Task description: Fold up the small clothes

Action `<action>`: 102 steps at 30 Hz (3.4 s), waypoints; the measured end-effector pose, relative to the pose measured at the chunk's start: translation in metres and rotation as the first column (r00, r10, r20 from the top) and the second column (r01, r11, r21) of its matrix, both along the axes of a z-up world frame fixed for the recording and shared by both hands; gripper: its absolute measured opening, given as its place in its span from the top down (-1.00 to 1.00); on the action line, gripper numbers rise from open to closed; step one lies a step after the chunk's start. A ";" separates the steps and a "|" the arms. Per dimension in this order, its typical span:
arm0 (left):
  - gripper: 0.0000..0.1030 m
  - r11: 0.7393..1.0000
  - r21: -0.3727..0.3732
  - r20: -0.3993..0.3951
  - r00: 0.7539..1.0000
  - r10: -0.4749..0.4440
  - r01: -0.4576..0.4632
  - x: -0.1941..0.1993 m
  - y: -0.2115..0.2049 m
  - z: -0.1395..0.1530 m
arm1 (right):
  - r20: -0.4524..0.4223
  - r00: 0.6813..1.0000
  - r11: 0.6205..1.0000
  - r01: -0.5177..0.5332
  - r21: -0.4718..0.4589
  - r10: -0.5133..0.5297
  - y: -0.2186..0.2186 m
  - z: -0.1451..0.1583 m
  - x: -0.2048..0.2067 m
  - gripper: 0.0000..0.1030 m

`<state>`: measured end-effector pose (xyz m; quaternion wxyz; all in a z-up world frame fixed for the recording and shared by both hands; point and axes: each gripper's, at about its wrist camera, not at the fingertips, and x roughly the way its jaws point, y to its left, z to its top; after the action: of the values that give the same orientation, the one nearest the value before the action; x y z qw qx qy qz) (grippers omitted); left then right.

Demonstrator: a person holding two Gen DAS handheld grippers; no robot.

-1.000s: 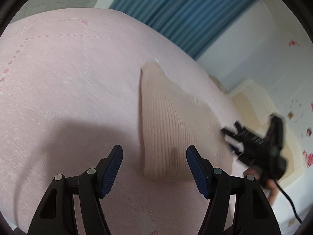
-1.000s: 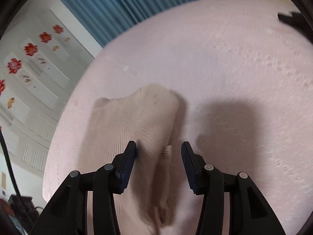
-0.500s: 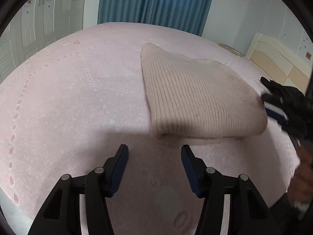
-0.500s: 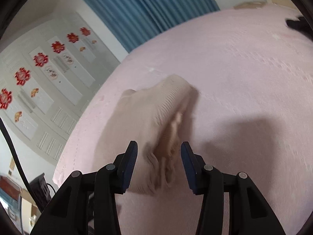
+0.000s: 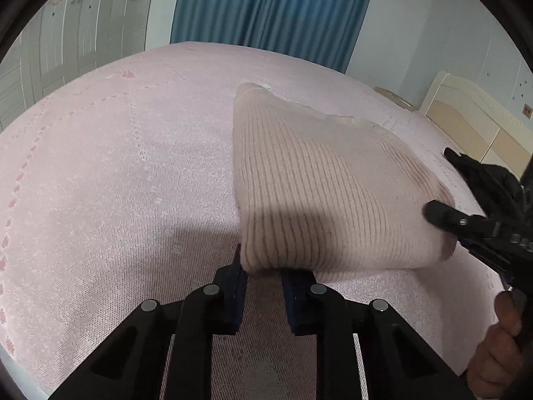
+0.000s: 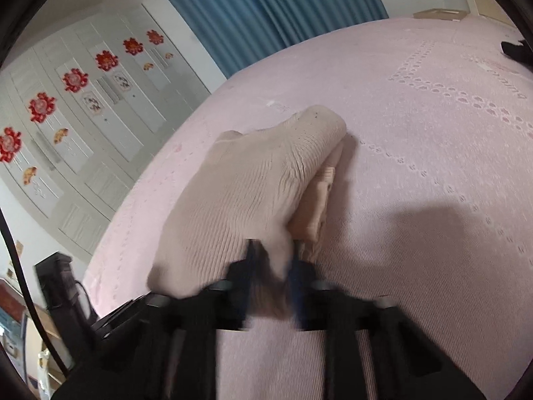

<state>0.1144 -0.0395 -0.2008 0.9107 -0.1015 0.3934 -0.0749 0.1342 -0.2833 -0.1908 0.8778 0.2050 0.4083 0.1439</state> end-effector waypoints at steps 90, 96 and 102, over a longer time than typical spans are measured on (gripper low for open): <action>-0.10 0.992 0.075 -0.024 0.995 -0.097 0.098 0.129 -0.003 0.011 | -0.115 0.986 0.954 0.082 -0.288 -0.120 0.019 -0.002 0.091 0.07; -0.15 0.993 0.092 -0.018 0.997 -0.073 0.074 0.129 -0.007 0.011 | -0.138 0.982 0.967 0.094 -0.238 -0.129 0.010 -0.004 0.092 0.01; -0.15 0.994 0.076 -0.019 0.997 -0.072 0.074 0.129 -0.005 0.010 | -0.138 0.982 0.967 0.097 -0.235 -0.132 0.007 -0.004 0.093 -0.08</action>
<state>0.2431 -0.0442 -0.1904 0.9073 -0.0526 0.4069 -0.0922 0.2276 -0.2765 -0.1947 0.8686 0.1367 0.4754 0.0293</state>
